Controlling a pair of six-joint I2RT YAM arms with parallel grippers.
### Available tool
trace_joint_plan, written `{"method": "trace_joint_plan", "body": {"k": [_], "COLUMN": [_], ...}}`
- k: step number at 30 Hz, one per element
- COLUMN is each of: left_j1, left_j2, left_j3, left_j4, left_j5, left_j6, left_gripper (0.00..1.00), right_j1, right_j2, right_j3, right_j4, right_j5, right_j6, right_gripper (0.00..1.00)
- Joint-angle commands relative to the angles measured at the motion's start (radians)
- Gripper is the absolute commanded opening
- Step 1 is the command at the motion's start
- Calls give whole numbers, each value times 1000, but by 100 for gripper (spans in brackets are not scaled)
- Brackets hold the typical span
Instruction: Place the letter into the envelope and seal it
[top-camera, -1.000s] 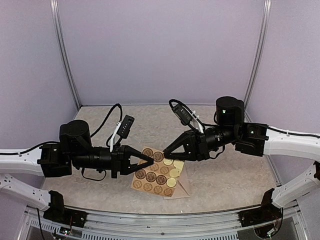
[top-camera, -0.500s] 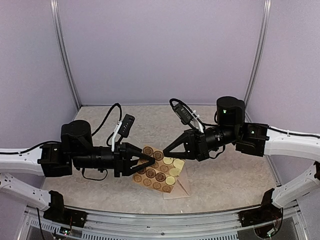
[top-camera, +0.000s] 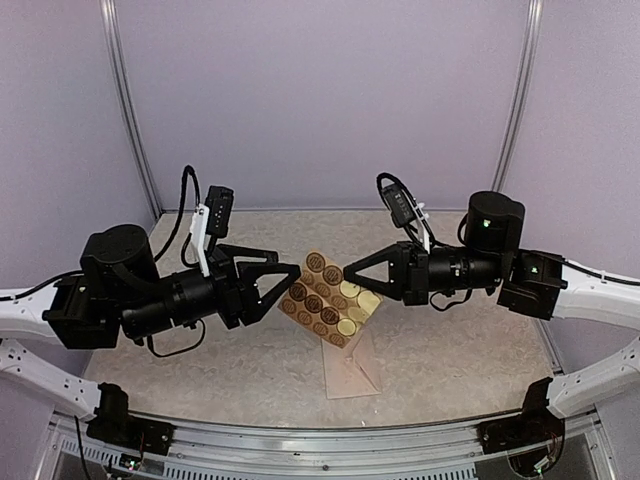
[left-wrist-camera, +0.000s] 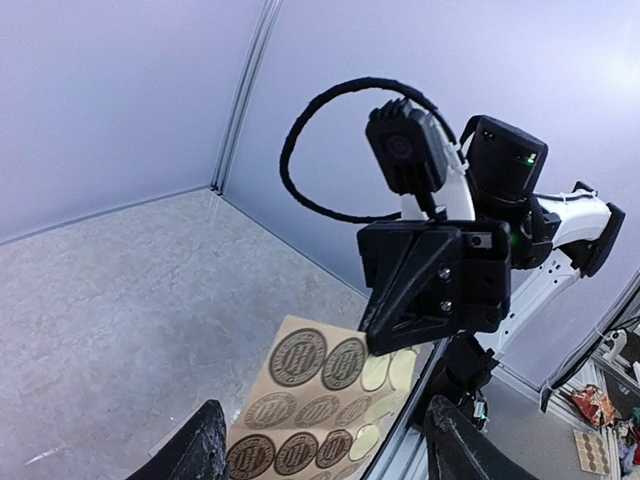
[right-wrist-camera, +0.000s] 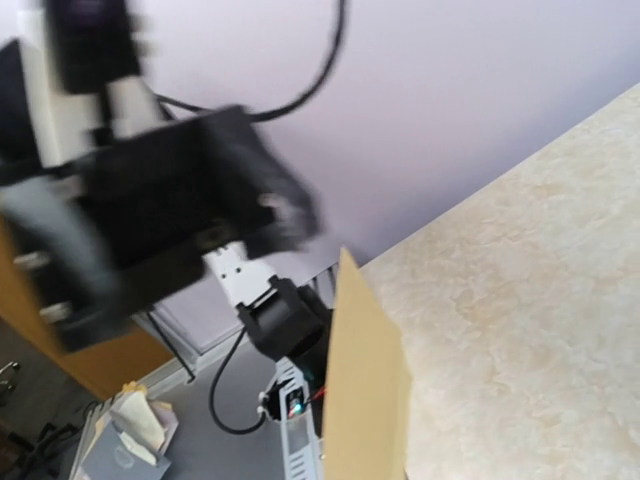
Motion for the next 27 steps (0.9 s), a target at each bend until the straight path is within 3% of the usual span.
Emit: {"method": "trace_joint_plan", "body": {"k": [1,7,17,23,27], "left_j1": [-48,-38,-4,-4,-4], "left_j2": [87,178,188,203,218], "left_j3": [94,142,112,138,142], "left_j4": [-7,-3,28,18,8], "left_j5": [-50,58,177,246,255], "left_j6": [129,155,137,157,158], "left_gripper": [64,72,75,74,65], "right_j1": [8,8,9,9,9], "right_j2": [9,16,-10,-5,-3], "right_j3": [-13,-25,-63,-63,-61], "right_j4": [20,79,204,212,220], "right_j5": [39,-29,-181,-200,-208], "right_j6": [4,-8,12,13,17], "right_gripper": [0,0,0,0,0]}}
